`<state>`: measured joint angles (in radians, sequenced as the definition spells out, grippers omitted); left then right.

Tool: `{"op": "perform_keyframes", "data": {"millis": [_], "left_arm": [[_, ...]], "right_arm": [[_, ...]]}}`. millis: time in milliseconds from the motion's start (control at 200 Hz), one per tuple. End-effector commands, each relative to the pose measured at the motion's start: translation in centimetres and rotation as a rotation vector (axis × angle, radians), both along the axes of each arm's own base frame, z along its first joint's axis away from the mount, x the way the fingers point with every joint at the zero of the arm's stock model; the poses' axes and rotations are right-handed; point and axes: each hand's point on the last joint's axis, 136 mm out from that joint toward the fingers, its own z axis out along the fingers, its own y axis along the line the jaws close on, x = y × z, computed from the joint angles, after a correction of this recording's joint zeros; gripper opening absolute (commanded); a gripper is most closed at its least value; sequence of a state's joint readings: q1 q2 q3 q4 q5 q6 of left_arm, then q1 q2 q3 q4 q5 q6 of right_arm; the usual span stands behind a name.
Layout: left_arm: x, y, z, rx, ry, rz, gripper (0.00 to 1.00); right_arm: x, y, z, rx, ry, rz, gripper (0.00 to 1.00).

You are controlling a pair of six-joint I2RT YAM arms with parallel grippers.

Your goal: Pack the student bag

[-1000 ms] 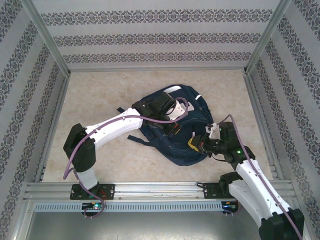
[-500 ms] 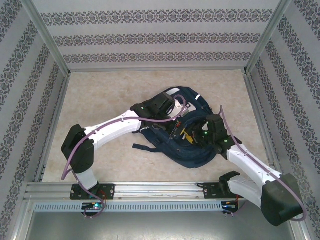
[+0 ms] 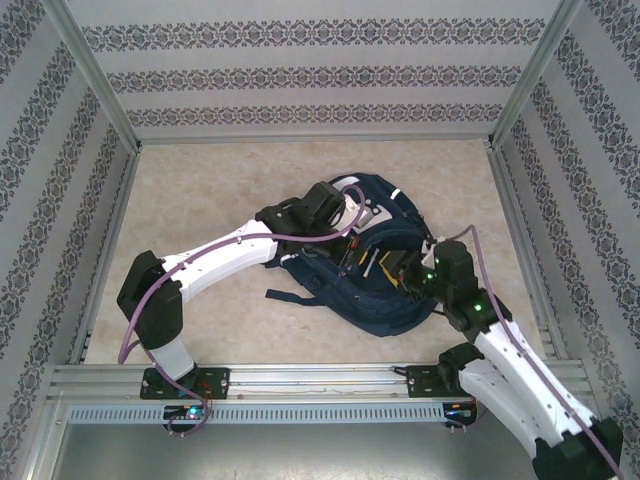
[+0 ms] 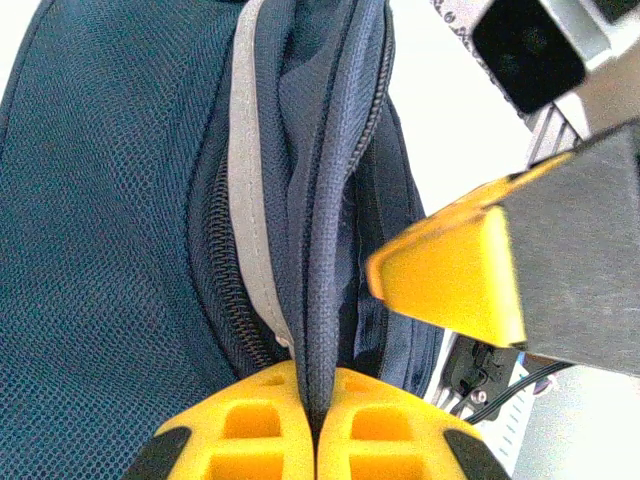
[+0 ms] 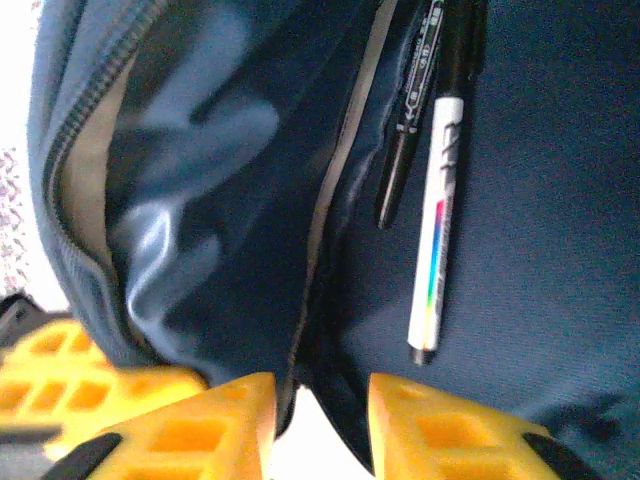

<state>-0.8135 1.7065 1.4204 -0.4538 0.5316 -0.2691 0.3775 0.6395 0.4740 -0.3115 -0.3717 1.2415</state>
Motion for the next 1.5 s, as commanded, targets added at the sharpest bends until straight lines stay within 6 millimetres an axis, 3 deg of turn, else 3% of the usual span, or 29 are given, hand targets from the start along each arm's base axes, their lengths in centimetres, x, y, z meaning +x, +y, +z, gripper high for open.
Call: {"op": "perform_keyframes", "data": {"millis": [0,130,200,290,495,720,884,1114,1189,1284,1494], "left_arm": [[-0.5,-1.7,3.2,-0.124,-0.042,-0.043,0.0],[-1.2,-2.2,2.9,-0.153,0.007,-0.075,0.0],[-1.4,-2.2,2.6,-0.149,0.017,-0.079,0.0],[-1.5,-2.1,2.6,-0.143,0.018,-0.088,0.0],[-1.7,-2.1,3.4,-0.158,0.004,-0.094,0.0],[-2.0,-2.0,2.9,-0.169,0.01,-0.102,0.0],[-2.1,-1.8,2.2,-0.156,0.024,-0.101,0.0],[-1.1,-0.2,1.9,-0.145,0.004,-0.055,0.06],[-0.8,0.5,1.4,-0.143,0.007,-0.034,0.19],[-0.6,1.3,0.6,-0.127,0.015,-0.027,0.29],[0.3,4.3,-1.2,-0.001,-0.007,0.021,0.36]], "right_arm": [[-1.9,-0.7,-3.2,-0.048,0.082,0.015,0.21],[-1.9,-0.7,-4.2,-0.097,0.127,0.027,0.15],[-1.3,0.0,-4.3,-0.114,0.135,0.05,0.05],[-0.3,0.7,-4.6,-0.148,0.132,0.053,0.0],[2.3,2.3,-5.6,-0.162,0.142,0.044,0.0],[5.2,6.2,-3.2,-0.072,0.077,0.096,0.0],[6.1,5.2,-2.9,-0.07,0.054,0.009,0.0],[3.8,3.2,-3.2,-0.163,0.064,0.036,0.19],[2.4,2.1,-3.0,-0.22,0.059,0.059,0.26],[0.4,0.6,-2.9,-0.317,0.058,0.112,0.32],[-3.3,-2.2,-3.1,-0.498,0.109,0.207,0.33]]}}
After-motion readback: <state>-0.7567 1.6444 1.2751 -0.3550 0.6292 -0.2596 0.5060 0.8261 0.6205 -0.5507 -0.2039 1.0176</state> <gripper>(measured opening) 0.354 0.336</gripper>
